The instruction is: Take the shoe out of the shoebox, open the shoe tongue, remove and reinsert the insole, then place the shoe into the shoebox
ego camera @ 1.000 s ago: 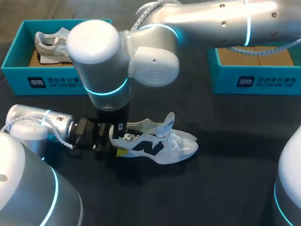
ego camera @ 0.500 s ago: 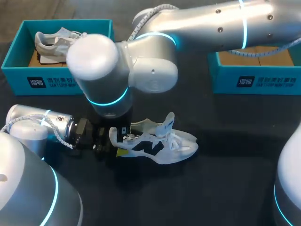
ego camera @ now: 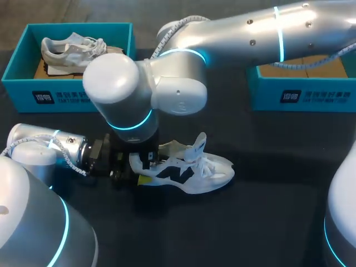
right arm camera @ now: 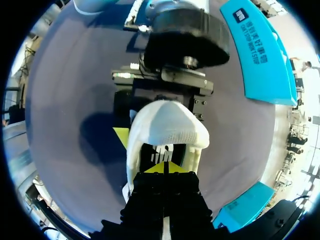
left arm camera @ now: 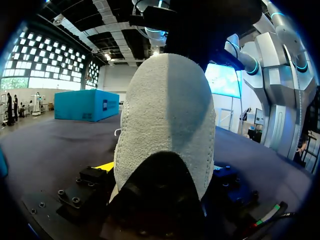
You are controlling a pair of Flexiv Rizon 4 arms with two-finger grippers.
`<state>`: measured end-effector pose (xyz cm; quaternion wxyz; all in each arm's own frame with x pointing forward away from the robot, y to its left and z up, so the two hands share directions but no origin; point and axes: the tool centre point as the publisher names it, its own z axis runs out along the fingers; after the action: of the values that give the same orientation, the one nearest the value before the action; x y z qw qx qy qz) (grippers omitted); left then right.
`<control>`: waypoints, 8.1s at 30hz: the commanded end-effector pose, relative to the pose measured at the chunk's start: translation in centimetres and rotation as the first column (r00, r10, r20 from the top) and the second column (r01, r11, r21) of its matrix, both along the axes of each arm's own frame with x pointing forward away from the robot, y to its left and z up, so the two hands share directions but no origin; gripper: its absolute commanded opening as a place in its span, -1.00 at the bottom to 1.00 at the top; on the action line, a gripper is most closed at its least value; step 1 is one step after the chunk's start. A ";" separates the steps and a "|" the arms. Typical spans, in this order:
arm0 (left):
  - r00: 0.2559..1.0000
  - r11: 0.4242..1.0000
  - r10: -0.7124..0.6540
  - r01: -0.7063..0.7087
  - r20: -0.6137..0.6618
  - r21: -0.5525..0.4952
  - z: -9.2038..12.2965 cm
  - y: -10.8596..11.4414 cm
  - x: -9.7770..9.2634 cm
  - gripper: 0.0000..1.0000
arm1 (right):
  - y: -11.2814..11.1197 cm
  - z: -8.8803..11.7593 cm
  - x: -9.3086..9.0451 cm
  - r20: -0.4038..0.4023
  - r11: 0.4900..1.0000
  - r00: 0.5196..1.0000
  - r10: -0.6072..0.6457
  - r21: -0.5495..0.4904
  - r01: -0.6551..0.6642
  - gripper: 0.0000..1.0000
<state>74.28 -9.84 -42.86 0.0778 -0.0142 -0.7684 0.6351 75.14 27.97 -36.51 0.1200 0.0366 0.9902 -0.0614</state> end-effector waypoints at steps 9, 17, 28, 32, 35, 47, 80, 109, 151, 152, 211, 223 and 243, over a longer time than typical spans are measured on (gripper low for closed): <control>1.000 1.000 0.003 -0.003 0.001 0.000 -0.4 0.1 0.2 -1.00 | -2.7 -2.0 1.1 -0.028 1.000 0.999 -0.025 0.016 0.026 -1.00; 1.000 1.000 0.003 -0.003 0.001 0.000 -0.4 0.1 0.2 -1.00 | -4.1 -2.3 1.1 -0.035 0.999 0.998 -0.048 0.013 0.048 -1.00; 1.000 1.000 0.003 -0.003 0.001 0.000 -0.4 0.1 0.2 -1.00 | -6.1 -2.2 0.7 -0.025 0.995 0.995 -0.096 0.020 0.097 -1.00; 1.000 1.000 0.003 -0.003 0.001 0.000 -0.4 0.1 0.2 -1.00 | -7.0 -2.0 0.4 -0.016 0.993 0.994 -0.111 0.033 0.112 -1.00; 1.000 1.000 0.003 -0.003 0.001 0.000 -0.4 0.1 0.2 -1.00 | -7.2 -2.0 0.4 -0.011 0.992 0.993 -0.117 0.041 0.117 -1.00; 1.000 1.000 0.003 -0.003 0.001 0.000 -0.4 0.1 0.2 -1.00 | -7.5 -2.4 0.2 -0.001 0.991 0.993 -0.116 0.066 0.115 -0.52; 1.000 1.000 0.003 -0.003 0.001 0.000 -0.4 0.1 0.2 -1.00 | -7.0 -7.3 -0.3 -0.209 0.985 0.970 -0.124 0.093 0.146 -0.46; 1.000 1.000 0.003 -0.003 0.001 0.000 -0.4 0.1 0.2 -1.00 | -5.8 -8.7 -4.1 -0.423 0.987 0.902 -0.081 0.091 0.132 -1.00; 1.000 1.000 0.003 -0.003 0.001 0.000 -0.4 0.1 0.2 -1.00 | -5.5 -1.4 -3.9 -0.197 0.934 0.980 0.002 0.349 0.068 -1.00; 1.000 1.000 0.003 -0.003 0.001 0.000 -0.4 0.1 0.2 -1.00 | -5.5 -1.4 -3.8 -0.196 0.934 0.981 0.002 0.351 0.068 -1.00; 1.000 1.000 0.003 -0.003 0.001 0.000 -0.4 0.1 0.2 -1.00 | -5.2 4.0 -2.8 -0.043 0.881 0.997 0.059 0.471 -0.032 -0.42; 1.000 1.000 0.003 -0.003 0.001 0.000 -0.4 0.1 0.2 -1.00 | -3.2 7.0 -2.9 -0.014 0.892 0.992 0.126 0.440 -0.107 -0.37; 1.000 1.000 0.003 -0.003 0.001 0.000 -0.4 0.1 0.2 -1.00 | -0.5 5.7 -0.4 -0.050 0.866 0.974 0.221 0.470 -0.173 -0.30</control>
<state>74.27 -9.68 -42.86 0.0774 -0.0142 -0.7683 0.6352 74.40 26.98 -30.26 0.0660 -0.0388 0.9797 0.1852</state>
